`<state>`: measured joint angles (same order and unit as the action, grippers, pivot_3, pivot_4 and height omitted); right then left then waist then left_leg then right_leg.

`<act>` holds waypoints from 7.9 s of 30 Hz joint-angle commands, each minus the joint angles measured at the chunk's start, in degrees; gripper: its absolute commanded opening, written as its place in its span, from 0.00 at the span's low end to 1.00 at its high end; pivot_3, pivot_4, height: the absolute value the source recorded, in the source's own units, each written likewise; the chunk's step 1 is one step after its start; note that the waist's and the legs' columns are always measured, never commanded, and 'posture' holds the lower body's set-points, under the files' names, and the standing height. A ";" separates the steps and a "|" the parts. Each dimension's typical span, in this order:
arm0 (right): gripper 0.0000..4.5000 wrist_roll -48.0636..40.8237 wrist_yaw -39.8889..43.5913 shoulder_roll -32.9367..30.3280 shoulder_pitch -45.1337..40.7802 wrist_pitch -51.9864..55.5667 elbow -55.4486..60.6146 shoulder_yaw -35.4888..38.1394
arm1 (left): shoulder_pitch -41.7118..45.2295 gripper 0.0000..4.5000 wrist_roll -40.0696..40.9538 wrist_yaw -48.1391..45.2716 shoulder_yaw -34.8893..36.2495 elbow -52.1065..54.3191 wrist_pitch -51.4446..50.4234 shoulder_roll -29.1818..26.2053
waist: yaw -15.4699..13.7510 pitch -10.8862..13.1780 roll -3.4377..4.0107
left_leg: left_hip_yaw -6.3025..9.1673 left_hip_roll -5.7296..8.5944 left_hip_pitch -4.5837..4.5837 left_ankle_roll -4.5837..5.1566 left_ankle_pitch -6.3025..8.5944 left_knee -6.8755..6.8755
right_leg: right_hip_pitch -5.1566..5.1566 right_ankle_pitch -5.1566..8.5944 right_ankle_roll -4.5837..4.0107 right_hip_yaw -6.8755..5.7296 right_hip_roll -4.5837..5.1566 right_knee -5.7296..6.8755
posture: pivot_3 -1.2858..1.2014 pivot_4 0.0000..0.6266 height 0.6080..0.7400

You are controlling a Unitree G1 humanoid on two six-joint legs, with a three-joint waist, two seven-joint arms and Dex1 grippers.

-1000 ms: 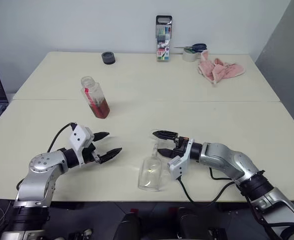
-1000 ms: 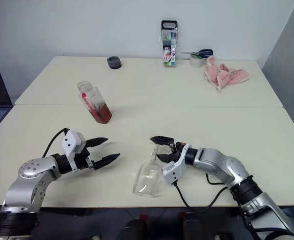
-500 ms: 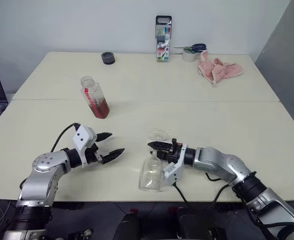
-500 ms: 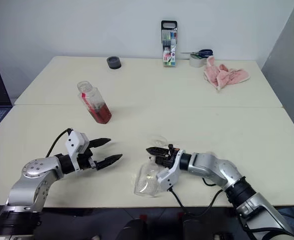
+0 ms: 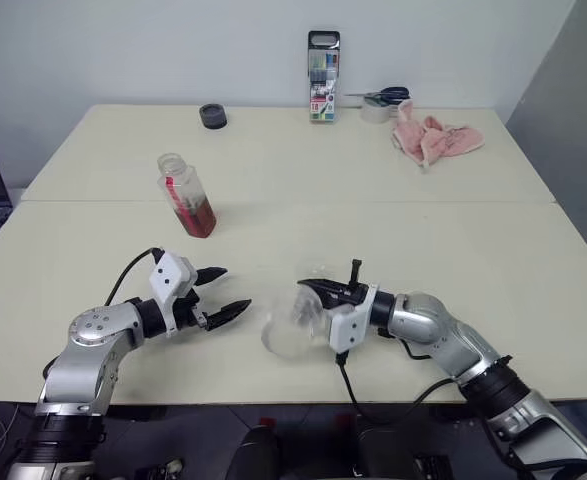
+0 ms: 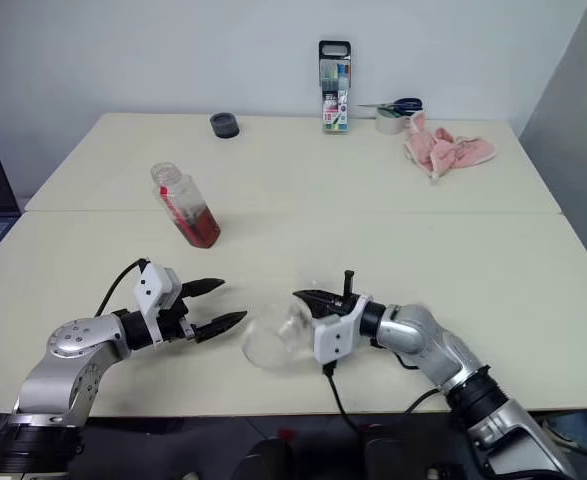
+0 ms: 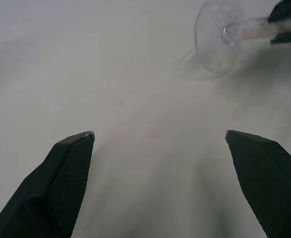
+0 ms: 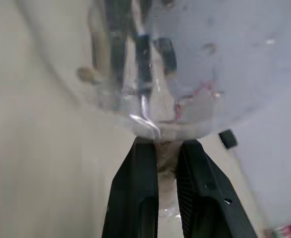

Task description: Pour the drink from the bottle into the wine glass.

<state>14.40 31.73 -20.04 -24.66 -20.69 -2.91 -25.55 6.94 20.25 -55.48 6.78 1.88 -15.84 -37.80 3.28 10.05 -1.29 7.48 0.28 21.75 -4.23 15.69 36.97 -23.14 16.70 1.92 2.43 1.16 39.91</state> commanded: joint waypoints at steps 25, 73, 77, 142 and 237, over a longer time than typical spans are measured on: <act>0.05 -19.15 -4.48 16.71 -24.32 26.39 -33.30 19.06 | 7.01 1.00 3.93 3.68 3.63 7.04 -5.05 -2.29 | 0.06 0.04 0.06 | -0.02 0.07 0.05 0.00 0.00 -0.04 | -0.10 -0.03 -0.06 -0.01 0.02 0.00 | 0.52 0.24 1.00; 0.99 -18.40 -6.26 11.71 -14.53 30.84 -18.89 21.45 | 17.35 1.00 3.16 3.19 -0.57 1.48 0.31 1.26 | 0.20 0.04 0.07 | -0.03 0.09 0.09 -0.01 0.00 -0.02 | -0.11 -0.03 -0.06 0.01 0.04 0.00 | 0.52 0.24 1.00; 0.99 -18.94 -7.78 12.10 -13.23 32.71 -16.46 22.16 | 16.83 1.00 2.76 3.81 -0.80 1.75 0.43 1.57 | 0.19 0.04 0.07 | -0.03 0.08 0.08 -0.01 0.00 -0.02 | -0.11 -0.03 -0.06 0.00 0.02 0.00 | 0.52 0.24 1.00; 0.99 -17.66 -3.87 23.36 -17.72 27.20 -26.85 15.47 | 6.50 1.00 2.65 8.34 5.22 6.40 0.50 -0.19 | 1.43 0.08 0.14 | 0.01 0.08 0.09 -0.01 0.00 -0.06 | -0.15 -0.03 -0.06 0.00 0.03 0.00 | 0.52 0.24 1.00; 1.00 -38.44 -1.26 2.86 -0.12 56.16 35.23 21.08 | 47.46 0.38 -25.91 19.80 -10.69 -29.14 28.87 5.00 | -0.20 0.11 -0.03 | 0.12 0.15 0.23 -0.04 -0.02 0.03 | -0.11 -0.02 -0.03 -0.13 0.06 -0.07 | 0.52 0.24 1.00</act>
<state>-23.59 31.53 -17.49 -23.85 35.72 31.78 -5.58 51.55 -3.84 -36.65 -3.34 -28.86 8.98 -32.23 3.09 10.17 -1.33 7.59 0.43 21.98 -4.27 15.67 37.00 -23.25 16.68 1.89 2.30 1.22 39.84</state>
